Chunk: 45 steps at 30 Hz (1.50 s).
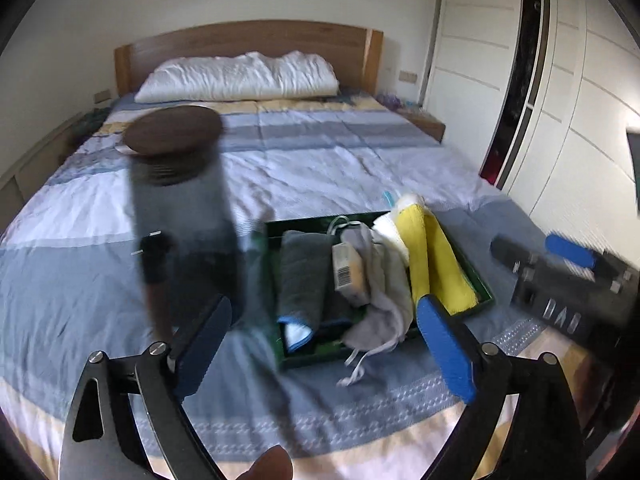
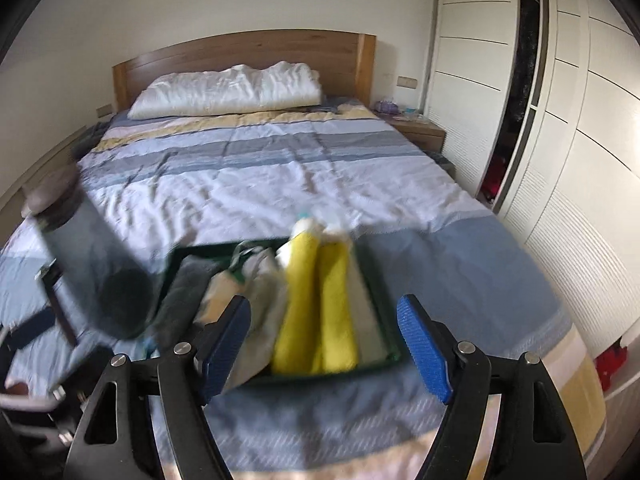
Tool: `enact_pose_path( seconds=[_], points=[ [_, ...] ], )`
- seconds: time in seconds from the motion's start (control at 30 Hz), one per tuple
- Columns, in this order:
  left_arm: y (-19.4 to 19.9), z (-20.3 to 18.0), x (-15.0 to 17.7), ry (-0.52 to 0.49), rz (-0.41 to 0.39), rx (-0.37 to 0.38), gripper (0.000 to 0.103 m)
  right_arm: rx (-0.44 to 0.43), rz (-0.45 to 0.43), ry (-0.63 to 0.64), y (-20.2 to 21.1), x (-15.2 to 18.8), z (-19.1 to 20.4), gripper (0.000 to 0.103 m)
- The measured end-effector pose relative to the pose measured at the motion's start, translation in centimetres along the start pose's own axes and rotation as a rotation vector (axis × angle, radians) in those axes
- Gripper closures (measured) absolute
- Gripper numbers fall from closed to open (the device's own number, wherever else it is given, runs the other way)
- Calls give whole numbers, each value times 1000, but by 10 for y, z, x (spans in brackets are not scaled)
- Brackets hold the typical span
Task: Organize soft objects
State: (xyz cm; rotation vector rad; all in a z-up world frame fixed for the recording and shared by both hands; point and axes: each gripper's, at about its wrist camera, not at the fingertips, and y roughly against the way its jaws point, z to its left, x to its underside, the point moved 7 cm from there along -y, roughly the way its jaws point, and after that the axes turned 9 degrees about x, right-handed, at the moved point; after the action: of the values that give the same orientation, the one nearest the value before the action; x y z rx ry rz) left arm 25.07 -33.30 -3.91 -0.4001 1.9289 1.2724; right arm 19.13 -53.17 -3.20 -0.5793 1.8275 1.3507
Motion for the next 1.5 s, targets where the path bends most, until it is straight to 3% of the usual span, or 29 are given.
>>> enact_pose_path(
  seconds=[0.2, 0.53, 0.73, 0.93, 1.3, 1.5],
  points=[
    [49, 16, 18, -24, -33, -28, 1, -24, -2, 35, 52, 35, 36, 25],
    [122, 45, 44, -9, -86, -30, 1, -41, -2, 58, 124, 75, 65, 25],
    [147, 65, 74, 8, -67, -54, 1, -48, -30, 63, 176, 96, 79, 23],
    [169, 85, 101, 53, -61, -125, 1, -46, -58, 93, 222, 119, 90, 22],
    [217, 86, 115, 42, -148, -156, 1, -60, -115, 130, 276, 137, 98, 21],
    [224, 87, 117, 25, -146, -170, 1, -49, -129, 110, 283, 137, 91, 21]
  ],
)
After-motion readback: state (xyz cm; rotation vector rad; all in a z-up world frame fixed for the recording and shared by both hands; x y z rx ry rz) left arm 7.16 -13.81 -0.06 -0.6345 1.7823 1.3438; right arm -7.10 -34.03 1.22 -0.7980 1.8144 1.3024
